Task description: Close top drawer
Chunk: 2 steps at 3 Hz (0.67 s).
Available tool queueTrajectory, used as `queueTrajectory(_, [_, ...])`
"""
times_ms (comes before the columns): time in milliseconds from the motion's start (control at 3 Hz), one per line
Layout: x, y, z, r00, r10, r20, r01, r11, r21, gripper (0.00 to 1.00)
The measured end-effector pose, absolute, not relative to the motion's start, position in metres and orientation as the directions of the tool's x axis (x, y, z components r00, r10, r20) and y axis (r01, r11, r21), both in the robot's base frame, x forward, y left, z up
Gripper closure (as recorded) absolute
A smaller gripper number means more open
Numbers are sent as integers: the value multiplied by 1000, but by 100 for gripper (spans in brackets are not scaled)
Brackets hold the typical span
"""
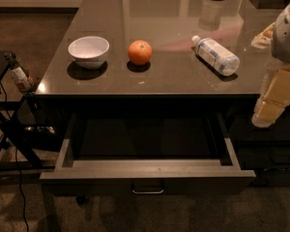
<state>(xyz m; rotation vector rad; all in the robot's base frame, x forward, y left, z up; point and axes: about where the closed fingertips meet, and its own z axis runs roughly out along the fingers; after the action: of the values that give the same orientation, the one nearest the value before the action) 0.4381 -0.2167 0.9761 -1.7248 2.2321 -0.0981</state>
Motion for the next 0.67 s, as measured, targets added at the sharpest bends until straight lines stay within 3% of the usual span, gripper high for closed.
queueTrajectory(333, [438, -217, 976, -222, -953, -207, -931, 270, -245, 0])
queueTrajectory(667, [438, -217, 976, -222, -953, -207, -931, 270, -245, 19])
